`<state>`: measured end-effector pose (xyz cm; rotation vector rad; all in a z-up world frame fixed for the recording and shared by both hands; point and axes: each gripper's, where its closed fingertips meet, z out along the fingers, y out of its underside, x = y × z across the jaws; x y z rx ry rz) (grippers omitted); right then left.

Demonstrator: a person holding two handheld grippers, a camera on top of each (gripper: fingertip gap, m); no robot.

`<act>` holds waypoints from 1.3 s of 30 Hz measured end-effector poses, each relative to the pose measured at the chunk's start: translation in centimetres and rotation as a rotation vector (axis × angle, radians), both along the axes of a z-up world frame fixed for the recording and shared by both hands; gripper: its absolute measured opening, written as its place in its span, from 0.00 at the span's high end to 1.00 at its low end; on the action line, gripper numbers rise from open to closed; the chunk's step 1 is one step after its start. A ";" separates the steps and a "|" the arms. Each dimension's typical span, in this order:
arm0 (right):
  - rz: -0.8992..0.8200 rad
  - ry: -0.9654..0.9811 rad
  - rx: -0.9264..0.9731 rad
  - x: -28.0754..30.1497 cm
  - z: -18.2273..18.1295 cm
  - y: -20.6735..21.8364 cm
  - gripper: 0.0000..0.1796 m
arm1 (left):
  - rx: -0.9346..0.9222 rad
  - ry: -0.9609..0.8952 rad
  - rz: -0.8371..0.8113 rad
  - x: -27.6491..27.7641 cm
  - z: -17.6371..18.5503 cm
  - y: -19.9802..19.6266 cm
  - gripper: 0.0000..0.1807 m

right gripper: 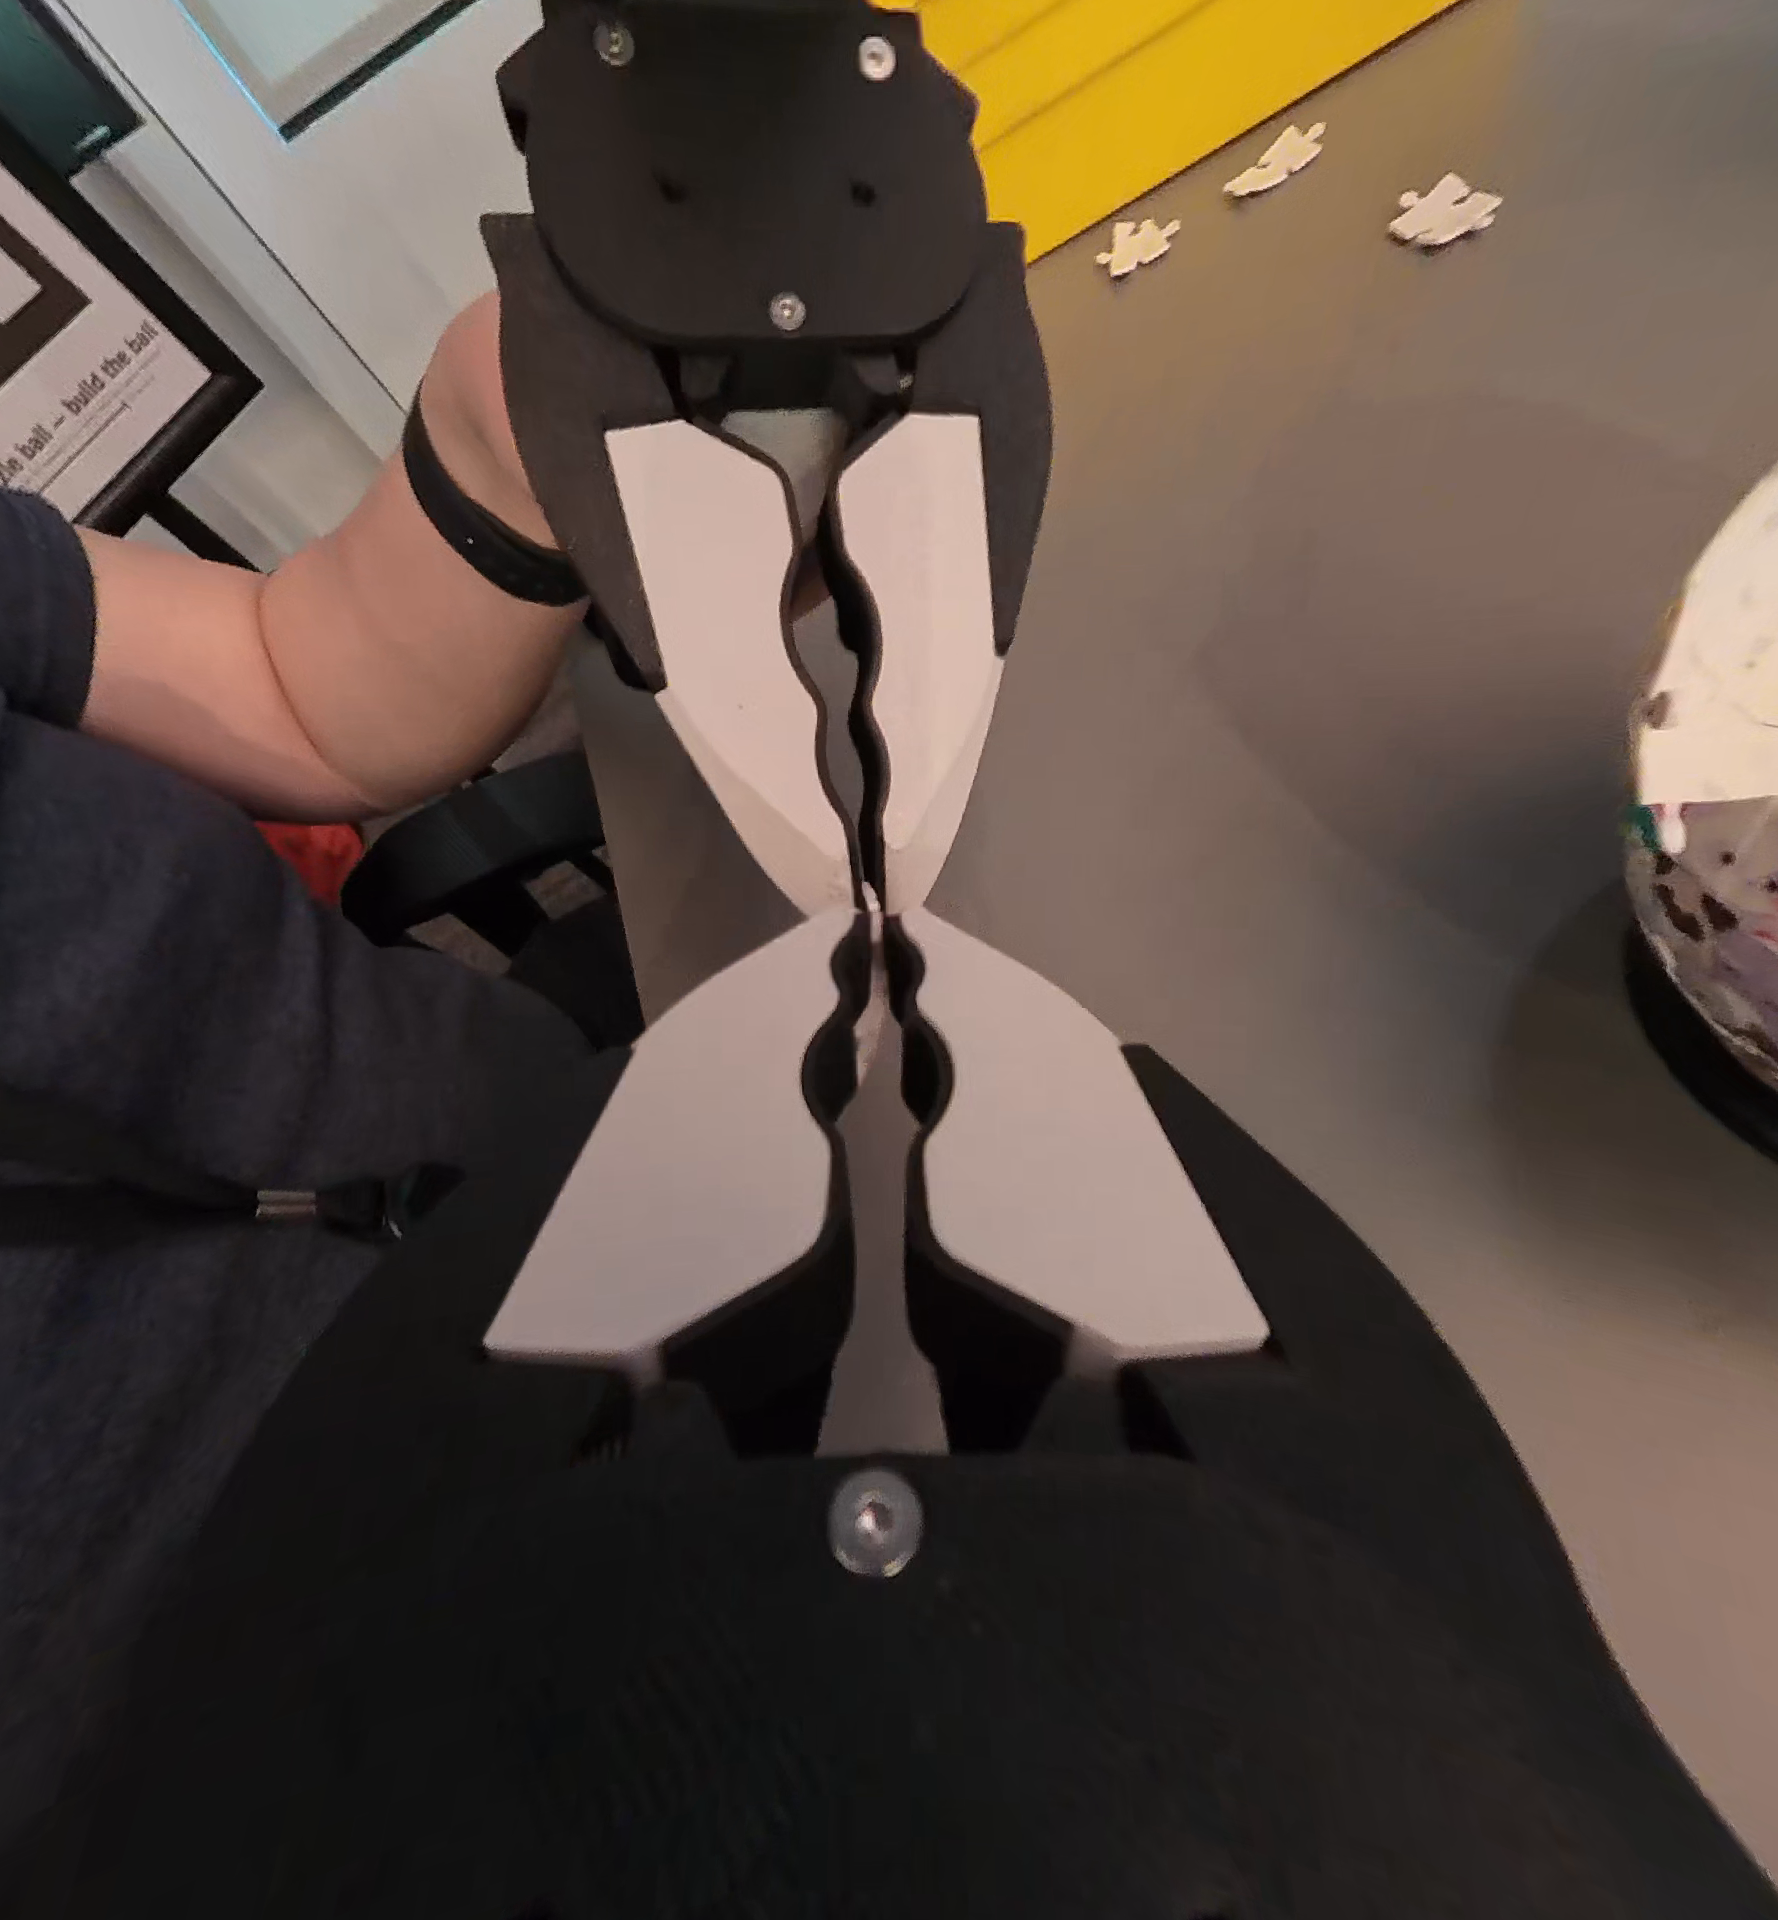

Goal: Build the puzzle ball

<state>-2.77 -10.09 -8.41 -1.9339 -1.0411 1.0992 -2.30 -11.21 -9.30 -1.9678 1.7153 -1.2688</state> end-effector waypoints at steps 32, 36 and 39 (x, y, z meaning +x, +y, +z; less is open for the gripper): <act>-0.347 0.360 -0.085 8.2 6.4 5.8 0.98 | -0.059 -0.177 0.195 -2.8 -0.9 2.6 0.87; -0.361 0.350 -0.069 8.4 6.2 6.2 0.98 | -0.066 -0.182 0.199 -2.9 -1.0 2.5 0.88; -0.367 0.348 -0.014 8.7 7.0 6.9 0.98 | -0.069 -0.180 0.203 -2.9 -1.0 2.6 0.88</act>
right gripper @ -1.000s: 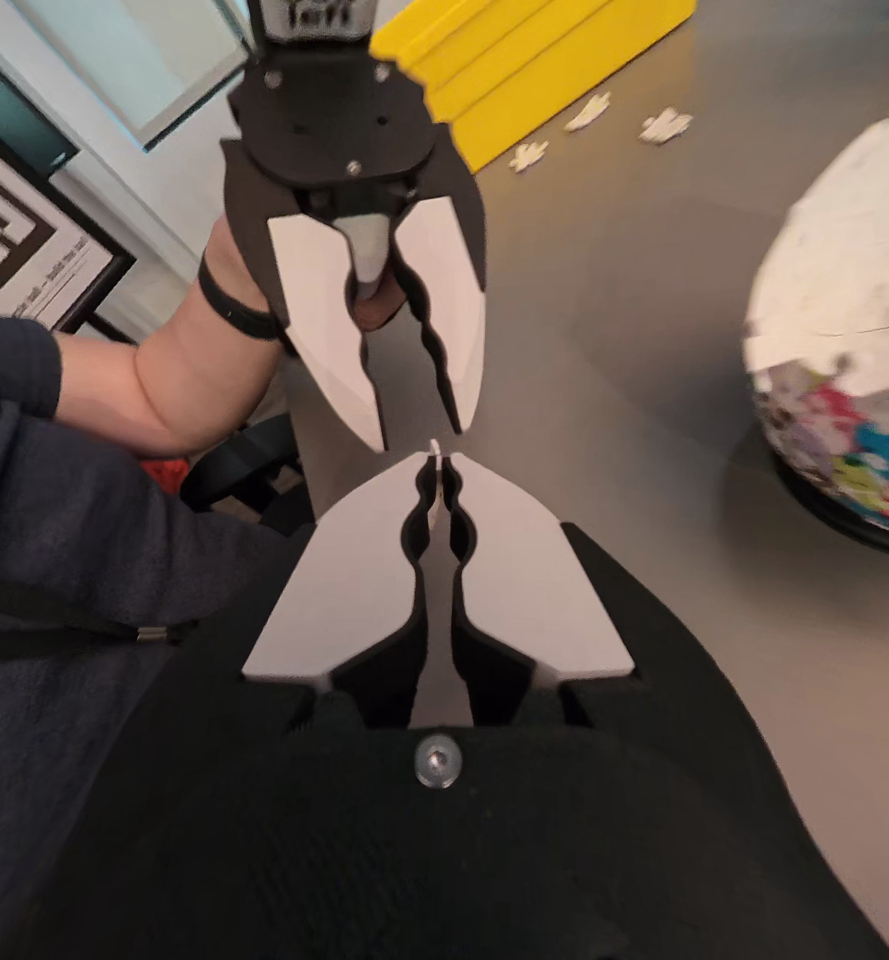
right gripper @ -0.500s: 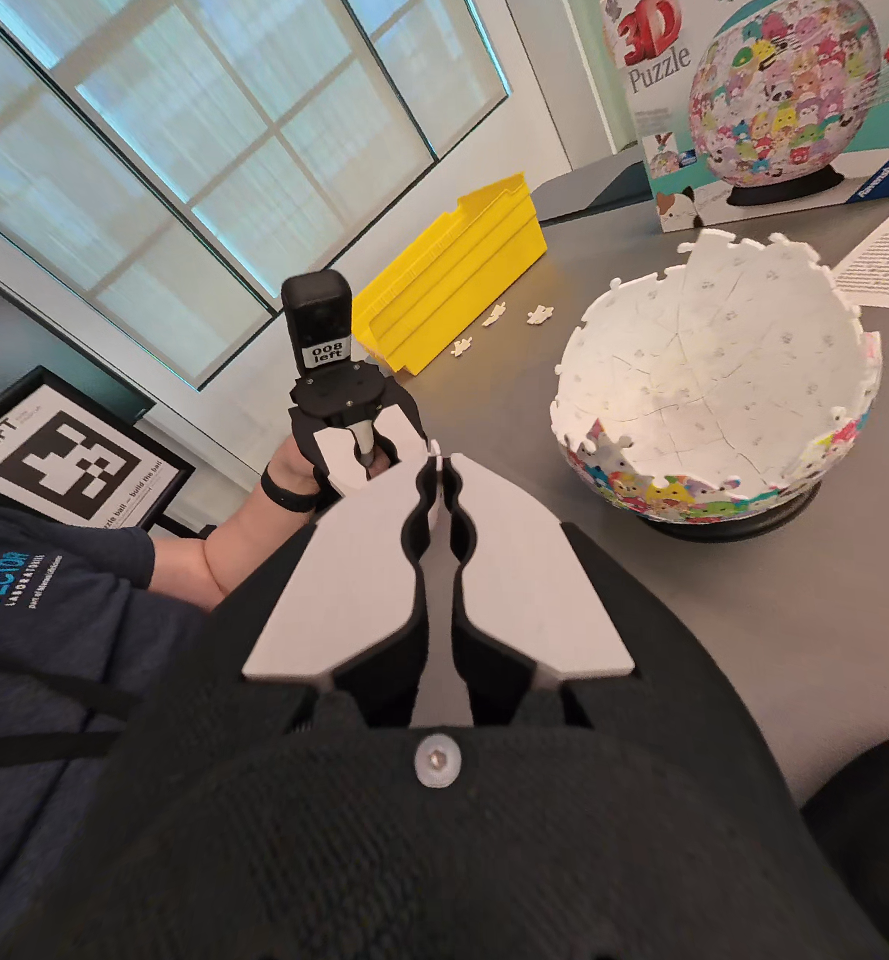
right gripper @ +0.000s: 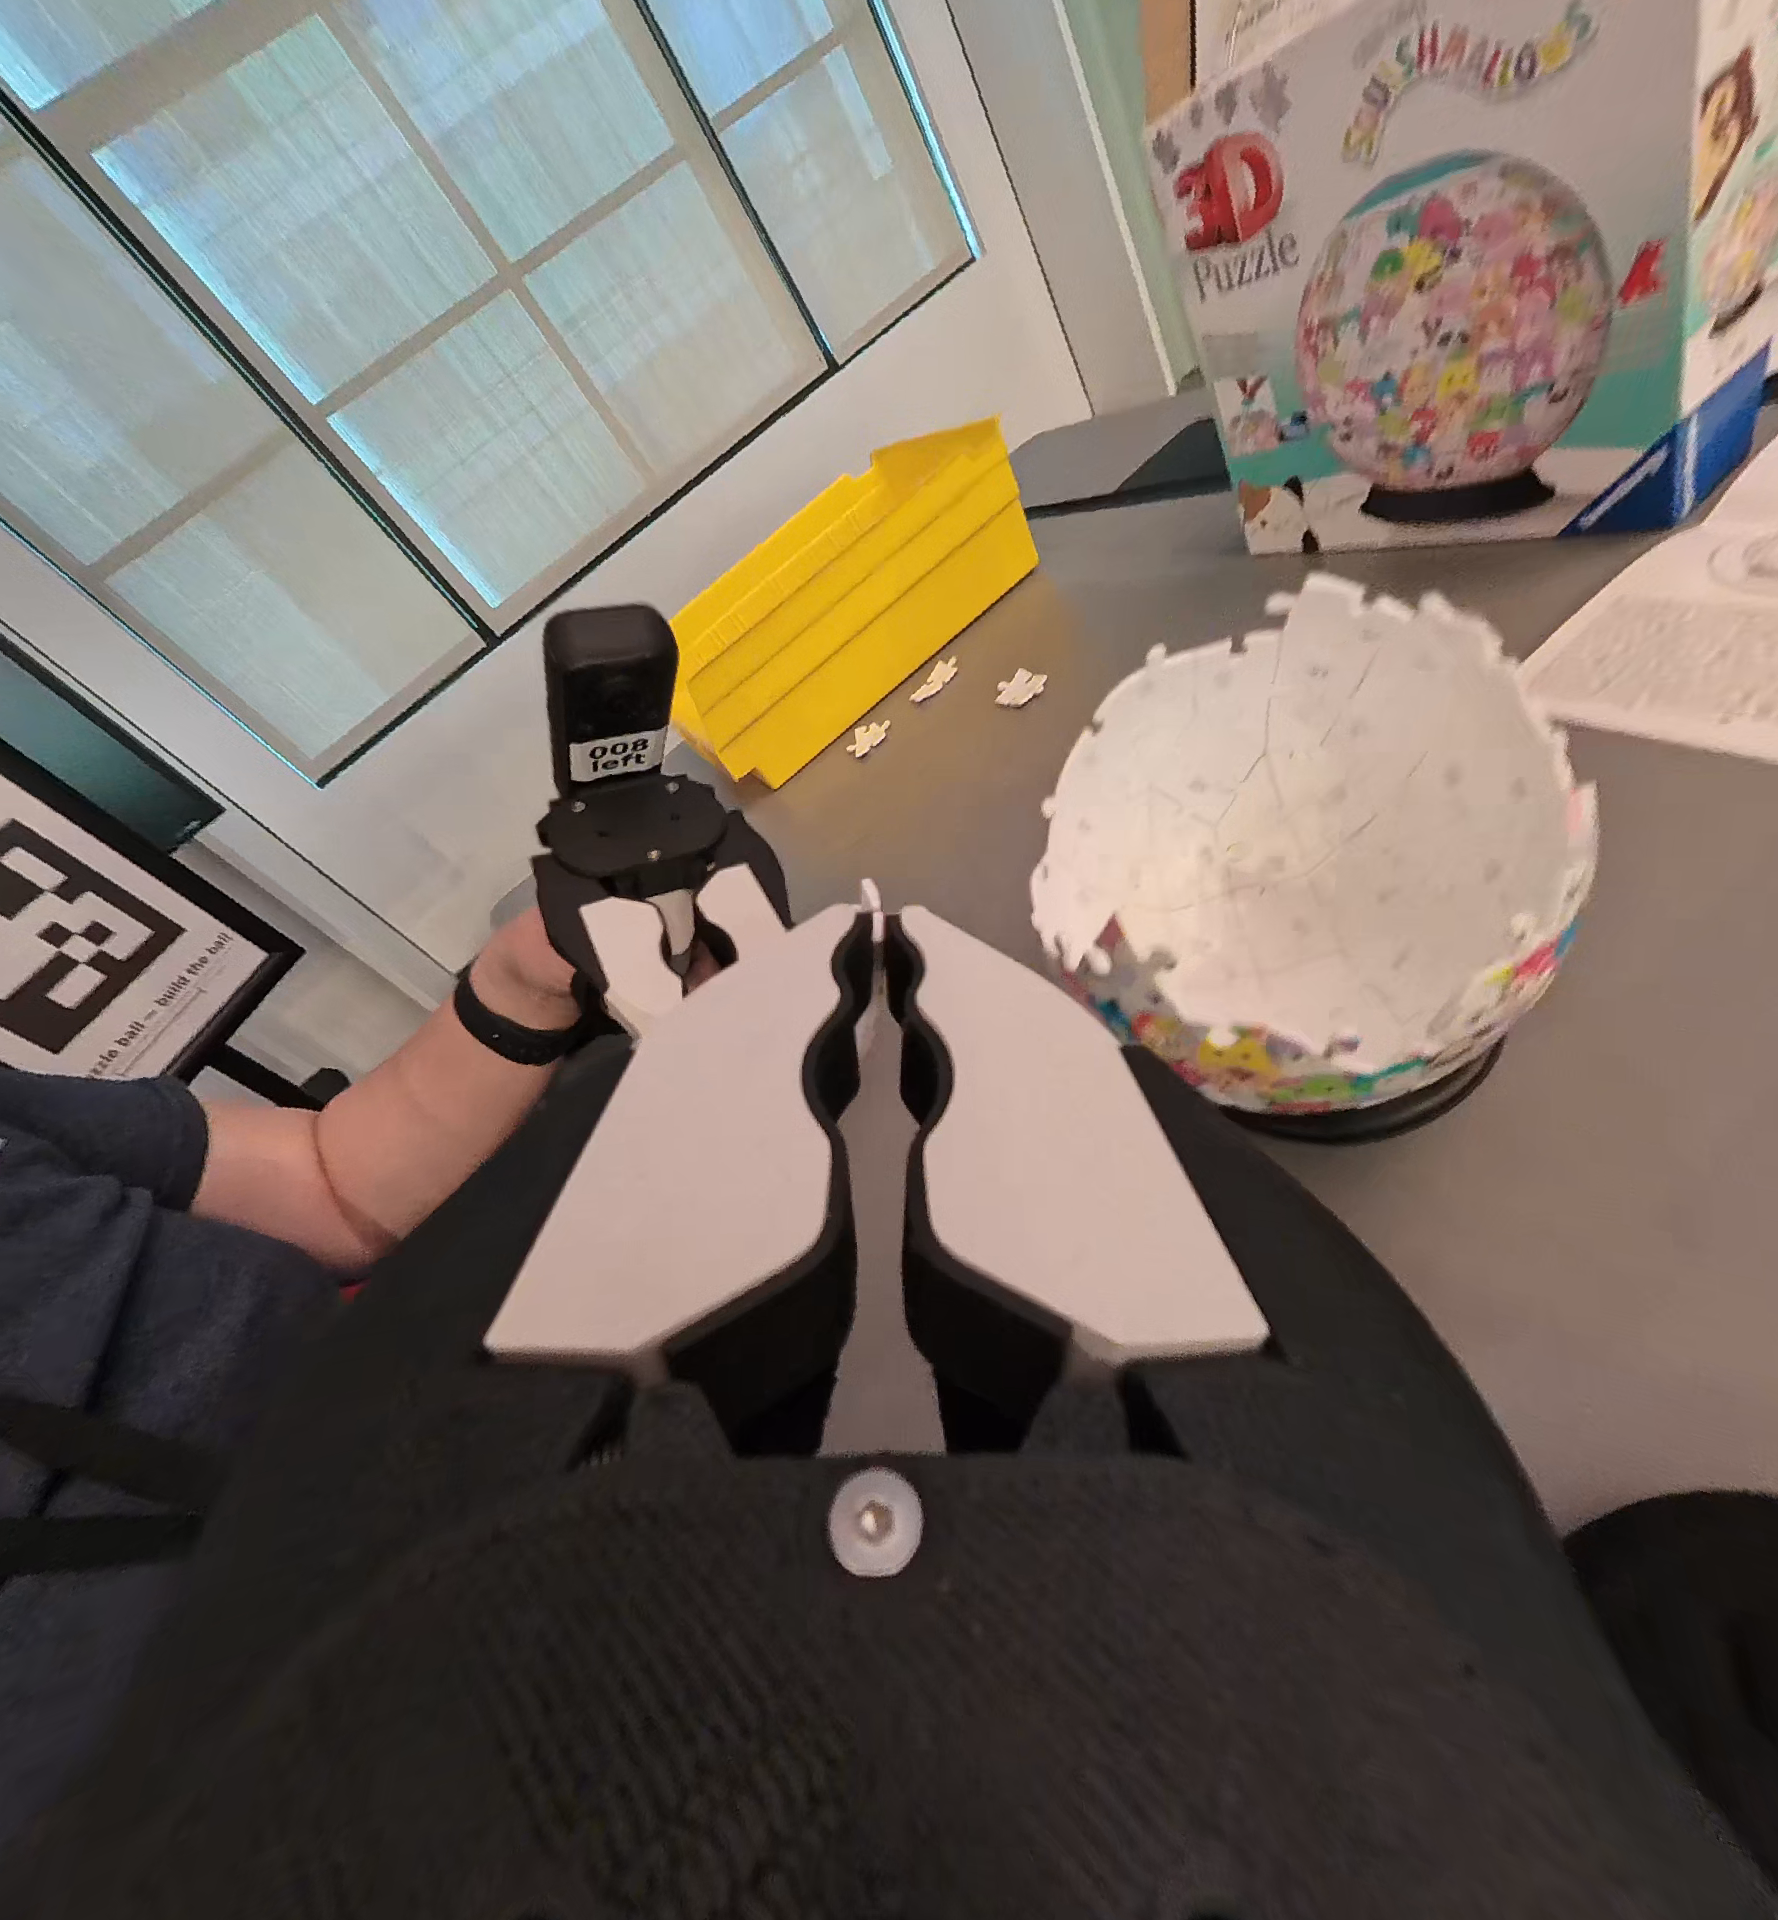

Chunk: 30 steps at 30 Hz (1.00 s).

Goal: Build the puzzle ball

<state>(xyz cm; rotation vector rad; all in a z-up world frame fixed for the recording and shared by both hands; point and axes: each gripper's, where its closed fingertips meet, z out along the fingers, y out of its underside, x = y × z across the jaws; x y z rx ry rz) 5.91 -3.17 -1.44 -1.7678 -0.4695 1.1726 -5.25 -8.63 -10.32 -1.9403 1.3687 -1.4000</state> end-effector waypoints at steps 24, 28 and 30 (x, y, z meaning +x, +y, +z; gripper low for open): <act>0.014 -0.336 0.304 2.7 -3.1 13.5 0.98 | 0.036 -0.027 0.082 -2.2 2.5 2.5 0.90; 0.025 -0.376 0.321 2.8 -3.6 13.7 0.98 | 0.080 -0.051 0.109 -2.3 5.1 4.6 0.90; 0.022 -0.392 0.336 2.8 -3.7 13.9 0.98 | 0.101 -0.062 0.121 -2.1 6.1 5.4 0.90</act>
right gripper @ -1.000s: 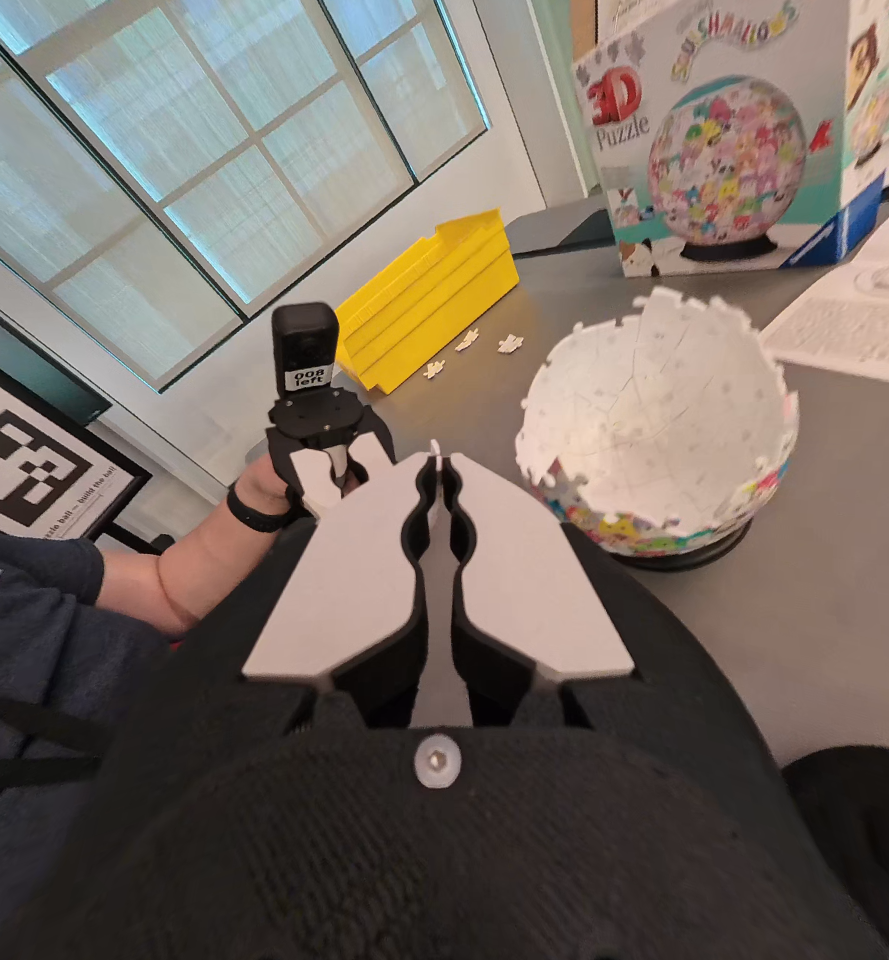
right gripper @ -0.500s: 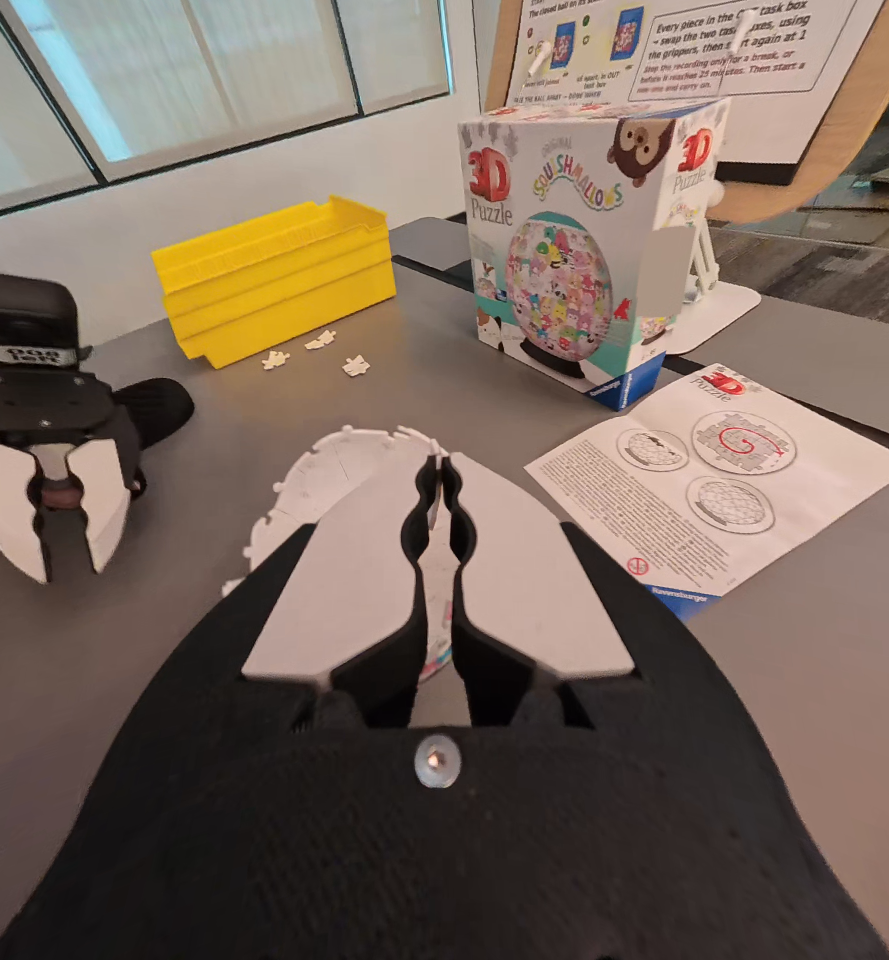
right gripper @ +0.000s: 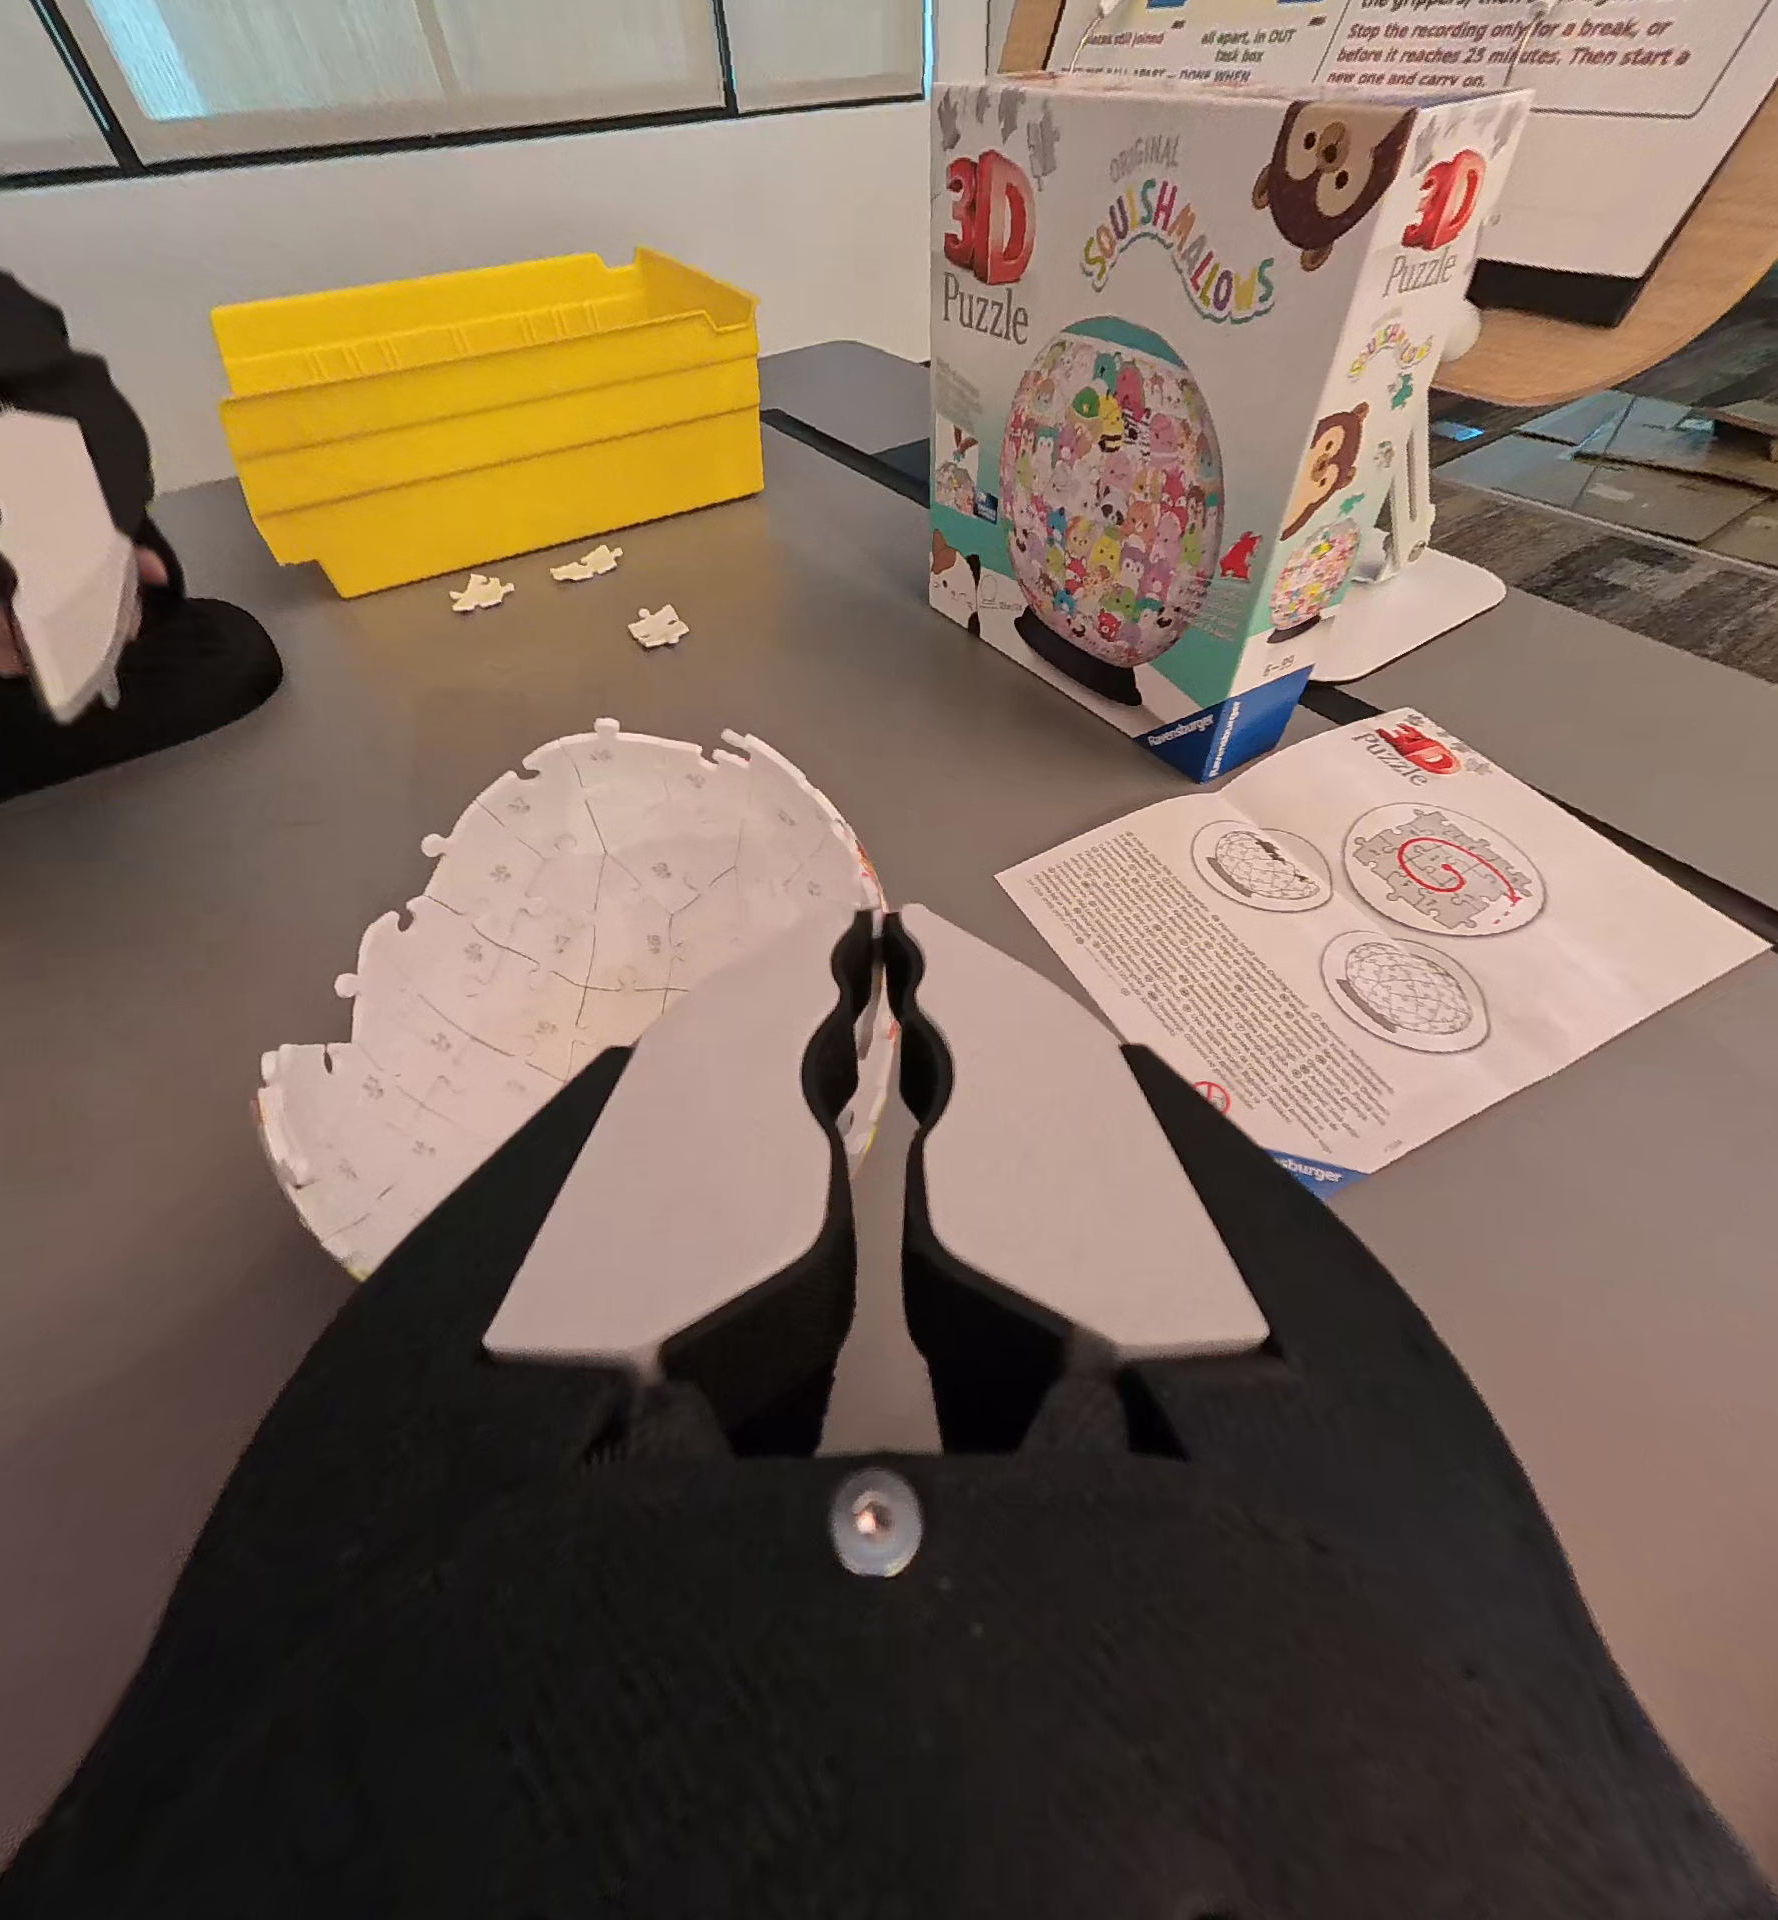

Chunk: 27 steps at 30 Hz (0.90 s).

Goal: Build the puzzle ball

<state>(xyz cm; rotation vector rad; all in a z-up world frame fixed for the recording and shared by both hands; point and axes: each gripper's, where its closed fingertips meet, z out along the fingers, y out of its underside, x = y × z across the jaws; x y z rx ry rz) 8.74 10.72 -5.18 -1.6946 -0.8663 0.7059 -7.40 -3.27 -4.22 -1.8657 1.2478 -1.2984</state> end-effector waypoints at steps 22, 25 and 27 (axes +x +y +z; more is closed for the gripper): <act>-0.005 -0.069 0.168 -0.1 0.8 -0.3 0.98 | 0.317 -0.008 -0.030 10.3 8.4 12.9 0.83; -0.010 -0.054 0.191 0.1 1.3 -0.8 0.98 | 0.356 -0.090 -0.064 12.8 10.1 14.2 0.82; -0.018 -0.081 0.202 0.2 1.1 -0.8 0.98 | 0.390 -0.120 -0.091 14.0 10.6 15.0 0.78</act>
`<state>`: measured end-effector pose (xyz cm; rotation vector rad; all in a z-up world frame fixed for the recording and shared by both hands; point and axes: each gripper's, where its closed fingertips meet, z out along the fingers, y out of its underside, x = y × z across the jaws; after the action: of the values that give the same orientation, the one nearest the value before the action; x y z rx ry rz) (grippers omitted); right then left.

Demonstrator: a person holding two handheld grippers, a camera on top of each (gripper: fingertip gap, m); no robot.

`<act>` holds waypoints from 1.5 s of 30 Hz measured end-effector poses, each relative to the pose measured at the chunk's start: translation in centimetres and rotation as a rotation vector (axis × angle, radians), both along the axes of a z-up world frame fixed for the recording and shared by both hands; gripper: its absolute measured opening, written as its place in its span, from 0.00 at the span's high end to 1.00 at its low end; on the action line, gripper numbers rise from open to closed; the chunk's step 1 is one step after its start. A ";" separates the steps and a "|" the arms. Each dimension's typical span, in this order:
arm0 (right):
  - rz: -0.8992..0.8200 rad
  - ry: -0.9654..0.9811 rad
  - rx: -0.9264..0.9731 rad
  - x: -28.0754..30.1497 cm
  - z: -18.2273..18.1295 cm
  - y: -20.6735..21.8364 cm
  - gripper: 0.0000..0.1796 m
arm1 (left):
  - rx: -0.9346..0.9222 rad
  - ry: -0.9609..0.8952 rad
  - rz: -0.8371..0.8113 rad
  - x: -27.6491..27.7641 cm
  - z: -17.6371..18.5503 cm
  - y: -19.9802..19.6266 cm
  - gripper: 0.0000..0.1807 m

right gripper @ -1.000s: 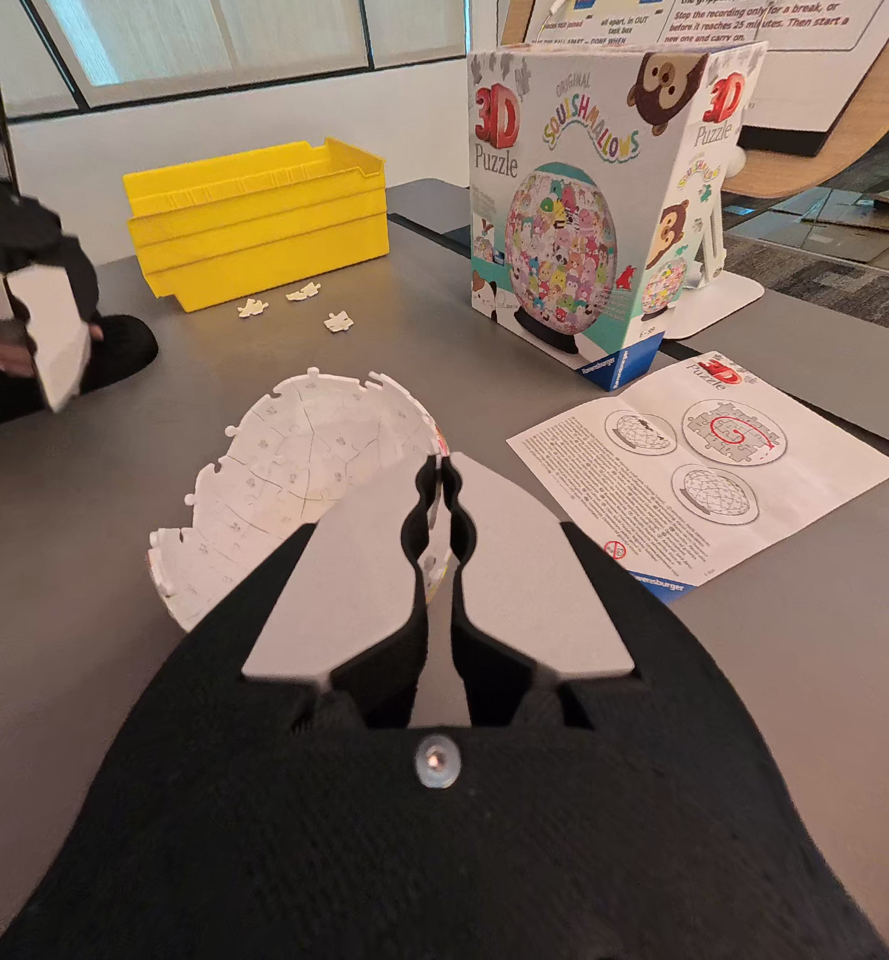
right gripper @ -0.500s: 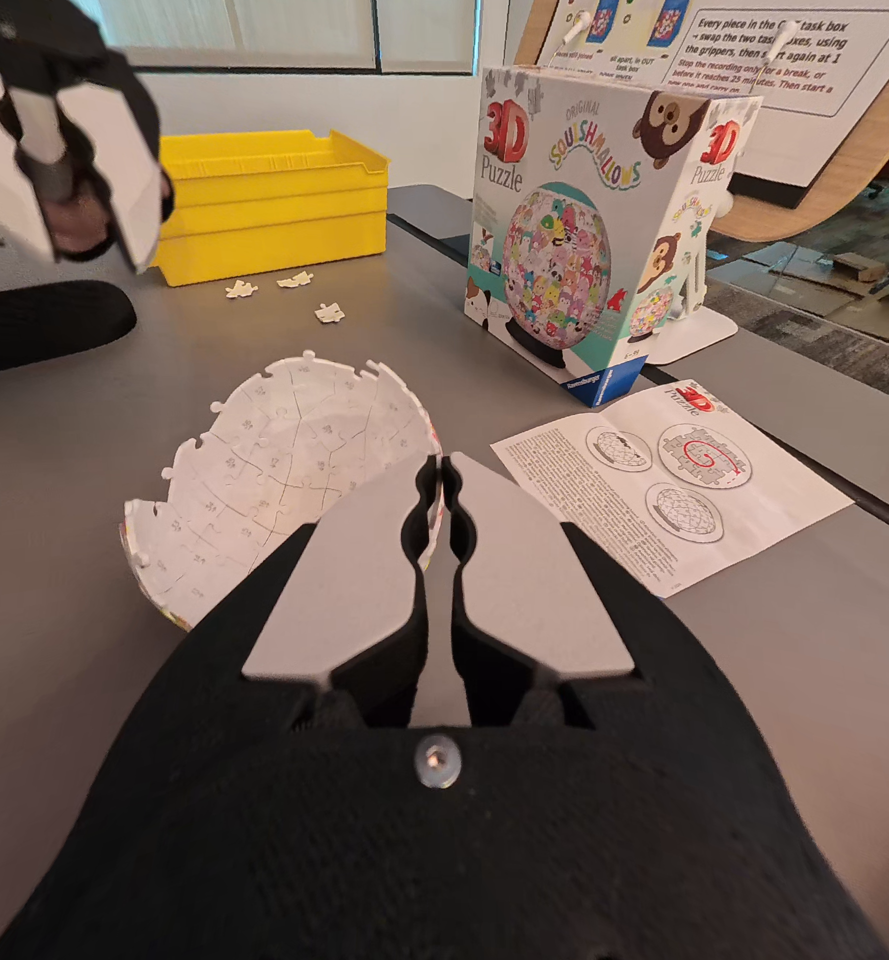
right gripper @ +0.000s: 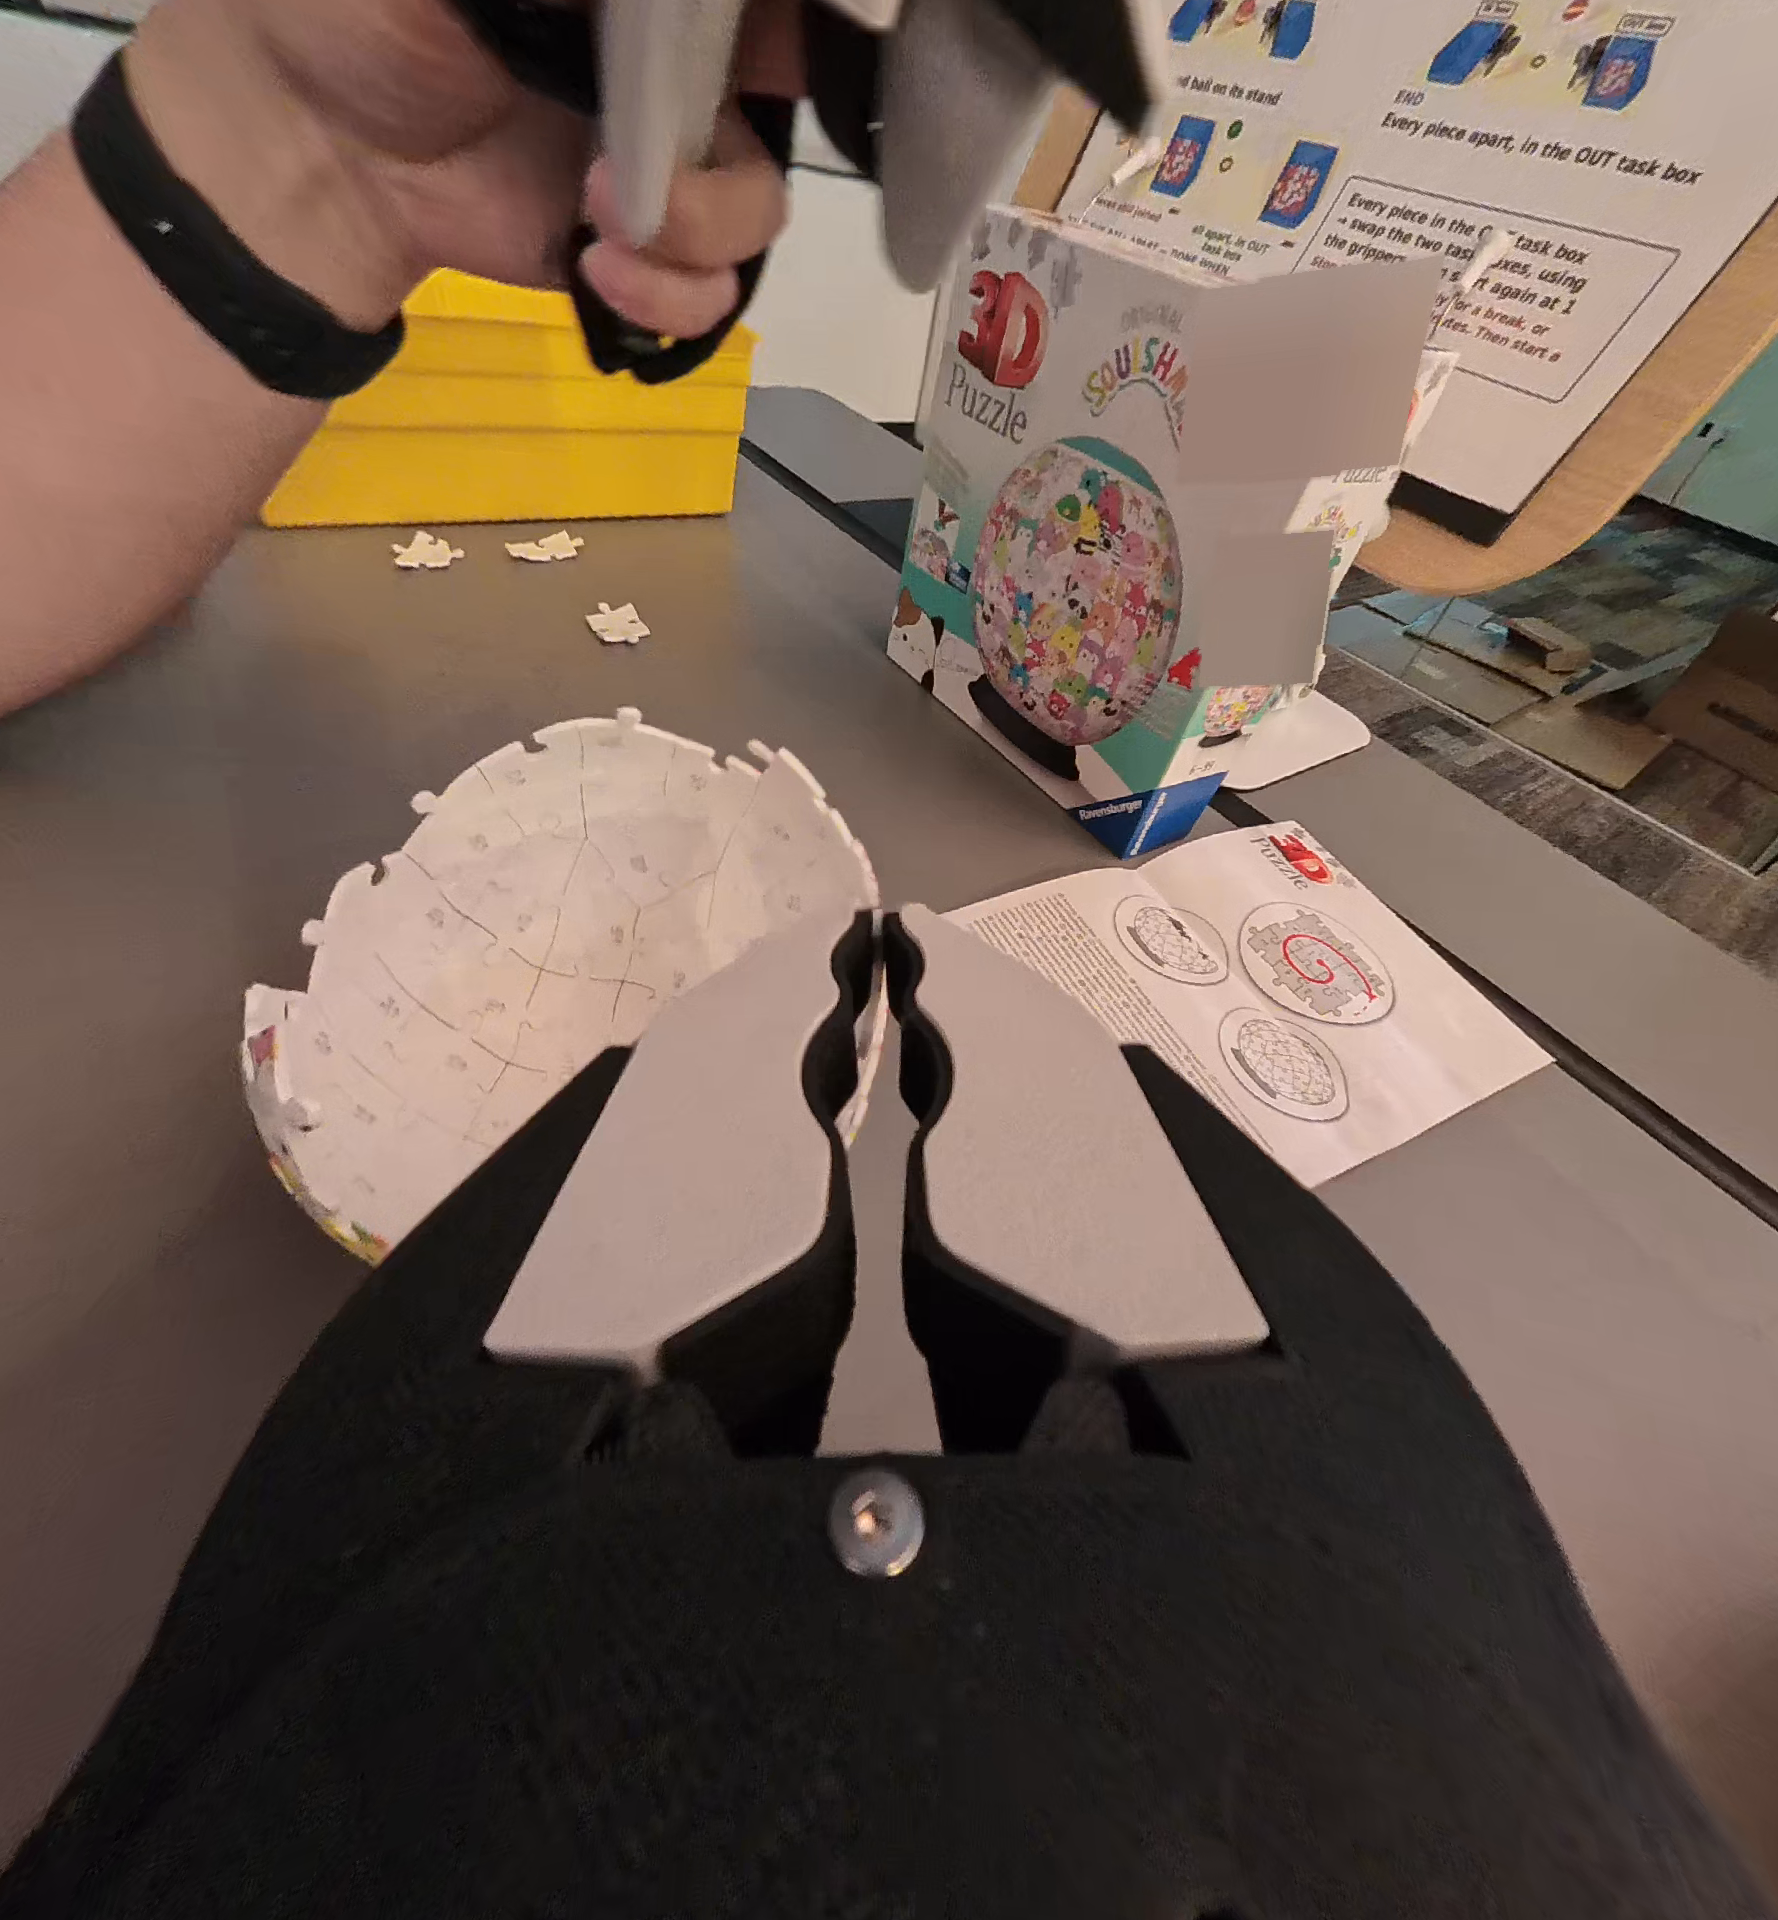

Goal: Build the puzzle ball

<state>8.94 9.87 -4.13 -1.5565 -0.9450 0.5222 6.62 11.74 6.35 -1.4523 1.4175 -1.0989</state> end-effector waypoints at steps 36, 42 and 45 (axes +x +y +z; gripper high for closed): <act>0.057 -0.265 -0.028 -1.1 -0.4 0.7 0.98 | 0.009 0.439 -0.492 2.1 -10.4 -0.6 0.82; 0.024 -0.229 -0.049 -0.8 0.2 1.1 0.98 | 0.077 0.483 -0.478 2.2 -11.1 -0.6 0.84; 0.010 -0.180 -0.043 -0.8 1.0 1.2 0.98 | 0.116 0.508 -0.465 2.2 -11.4 -0.4 0.84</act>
<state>8.09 11.03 -3.15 -1.6587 -1.0845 0.4159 8.81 11.32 -5.09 -1.4125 2.2228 -0.9249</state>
